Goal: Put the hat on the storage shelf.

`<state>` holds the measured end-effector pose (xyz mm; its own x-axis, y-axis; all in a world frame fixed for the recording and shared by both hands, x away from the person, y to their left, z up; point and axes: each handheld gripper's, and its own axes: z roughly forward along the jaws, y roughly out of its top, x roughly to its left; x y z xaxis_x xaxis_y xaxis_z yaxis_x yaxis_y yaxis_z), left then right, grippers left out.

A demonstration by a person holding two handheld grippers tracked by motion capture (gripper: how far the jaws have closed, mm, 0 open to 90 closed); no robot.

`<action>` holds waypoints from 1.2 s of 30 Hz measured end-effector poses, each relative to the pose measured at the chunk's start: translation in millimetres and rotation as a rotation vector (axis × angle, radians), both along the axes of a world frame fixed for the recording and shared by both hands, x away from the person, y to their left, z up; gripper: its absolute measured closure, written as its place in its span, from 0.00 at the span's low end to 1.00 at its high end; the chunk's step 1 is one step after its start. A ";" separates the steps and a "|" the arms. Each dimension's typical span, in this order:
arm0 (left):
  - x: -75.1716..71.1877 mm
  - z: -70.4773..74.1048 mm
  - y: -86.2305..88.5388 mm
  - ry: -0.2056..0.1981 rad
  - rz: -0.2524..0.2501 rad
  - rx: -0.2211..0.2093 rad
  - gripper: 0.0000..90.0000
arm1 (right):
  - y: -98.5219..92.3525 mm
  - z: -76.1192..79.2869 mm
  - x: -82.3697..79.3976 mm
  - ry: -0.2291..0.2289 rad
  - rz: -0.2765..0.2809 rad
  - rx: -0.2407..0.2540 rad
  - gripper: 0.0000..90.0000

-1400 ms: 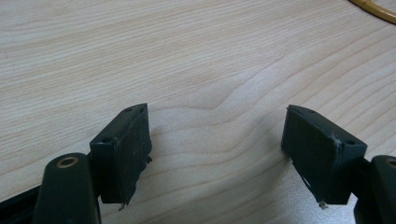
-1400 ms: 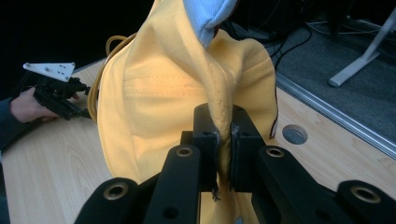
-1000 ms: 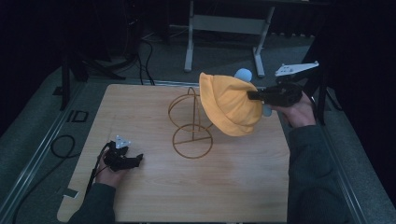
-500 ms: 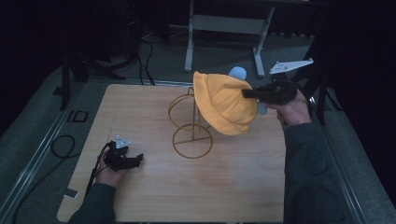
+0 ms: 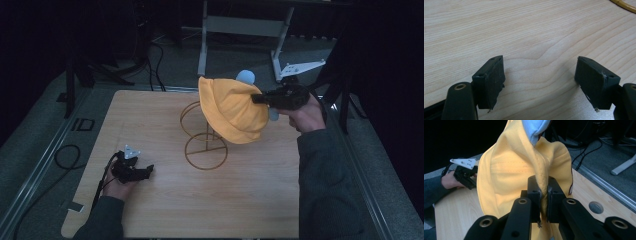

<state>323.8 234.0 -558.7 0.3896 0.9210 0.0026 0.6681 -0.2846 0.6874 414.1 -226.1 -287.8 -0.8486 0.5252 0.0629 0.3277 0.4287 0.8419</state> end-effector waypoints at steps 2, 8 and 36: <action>0.0 0.0 0.0 0.000 0.000 0.000 0.27 | 3.5 0.6 0.5 0.000 0.004 0.001 0.93; 0.1 0.1 -0.1 0.001 0.000 0.000 0.27 | 16.5 1.9 2.6 -0.002 0.019 -0.017 0.93; 0.5 0.1 -0.1 -0.001 -0.005 0.002 0.27 | 113.3 5.7 15.5 0.002 0.067 -0.190 0.89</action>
<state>324.2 233.9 -558.6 0.3940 0.9191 0.0044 0.6664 -0.2889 0.6874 429.6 -112.8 -282.1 -0.8819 0.4704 -0.0306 0.2946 0.6007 0.7432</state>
